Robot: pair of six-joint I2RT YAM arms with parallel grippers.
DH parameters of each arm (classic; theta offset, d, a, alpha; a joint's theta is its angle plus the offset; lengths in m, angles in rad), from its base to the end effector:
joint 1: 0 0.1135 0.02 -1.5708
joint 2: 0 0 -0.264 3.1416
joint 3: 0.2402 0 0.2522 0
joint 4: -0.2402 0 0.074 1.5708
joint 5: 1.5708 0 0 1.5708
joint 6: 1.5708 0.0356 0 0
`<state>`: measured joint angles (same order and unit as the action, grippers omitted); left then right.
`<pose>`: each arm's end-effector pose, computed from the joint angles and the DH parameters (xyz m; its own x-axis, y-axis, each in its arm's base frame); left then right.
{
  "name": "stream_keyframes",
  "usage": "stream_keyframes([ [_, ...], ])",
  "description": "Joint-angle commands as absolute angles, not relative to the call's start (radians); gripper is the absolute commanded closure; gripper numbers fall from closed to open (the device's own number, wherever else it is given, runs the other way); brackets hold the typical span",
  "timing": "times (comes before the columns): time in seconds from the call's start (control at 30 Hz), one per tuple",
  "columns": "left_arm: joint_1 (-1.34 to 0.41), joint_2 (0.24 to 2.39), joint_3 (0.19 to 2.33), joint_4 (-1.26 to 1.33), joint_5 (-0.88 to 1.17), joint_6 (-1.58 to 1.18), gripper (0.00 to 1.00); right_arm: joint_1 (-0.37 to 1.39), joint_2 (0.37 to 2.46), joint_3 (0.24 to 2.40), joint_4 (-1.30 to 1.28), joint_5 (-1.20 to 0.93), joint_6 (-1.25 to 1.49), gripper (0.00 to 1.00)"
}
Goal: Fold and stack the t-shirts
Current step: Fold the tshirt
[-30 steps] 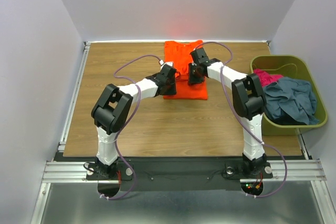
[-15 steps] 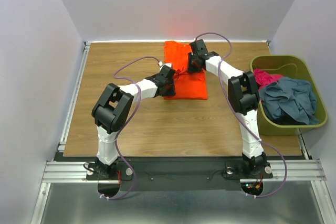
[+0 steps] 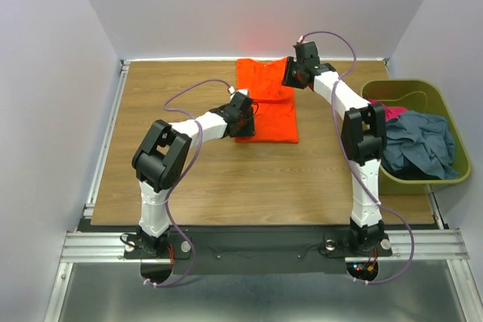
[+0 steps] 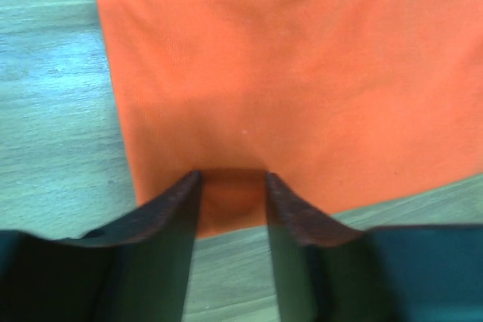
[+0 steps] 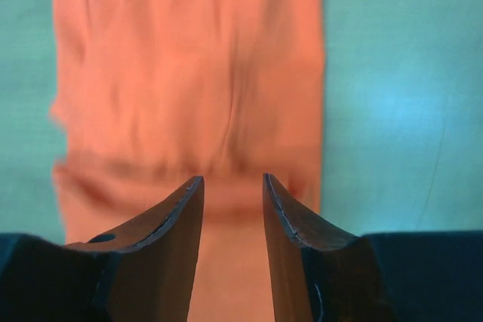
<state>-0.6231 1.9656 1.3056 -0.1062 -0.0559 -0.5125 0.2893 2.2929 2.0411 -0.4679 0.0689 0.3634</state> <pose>0.3510 -0.2498 0.1784 -0.7604 -0.0564 -0.6470 0.2032 0.9255 -0.3196 0.5077 0.1486 0.2365 -0.6740 0.1694 -0.7190 0.0049 0.9744 0.2249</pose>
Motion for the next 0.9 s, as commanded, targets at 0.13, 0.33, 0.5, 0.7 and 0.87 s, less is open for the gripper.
stream_keyframes([
  [0.13, -0.58, 1.827, 1.364, -0.117, -0.101, -0.474, 0.43, 0.262, 1.952, 1.648, -0.356, -0.196, 0.384, 0.56],
  [0.33, -0.528, 1.948, 1.514, -0.112, -0.051, -0.428, 0.46, 0.252, 1.977, 1.63, -0.342, -0.212, 0.371, 0.57],
  [0.5, -0.503, 2.078, 1.661, -0.155, -0.018, -0.394, 0.58, 0.248, 2.054, 1.695, -0.342, -0.233, 0.368, 0.59],
  [0.7, -0.476, 2.195, 1.764, -0.149, 0.027, -0.377, 0.65, 0.232, 2.16, 1.761, -0.342, -0.239, 0.364, 0.63],
  [0.87, -0.446, 2.279, 1.842, -0.14, 0.028, -0.371, 0.65, 0.201, 2.238, 1.824, -0.334, -0.212, 0.373, 0.64],
])
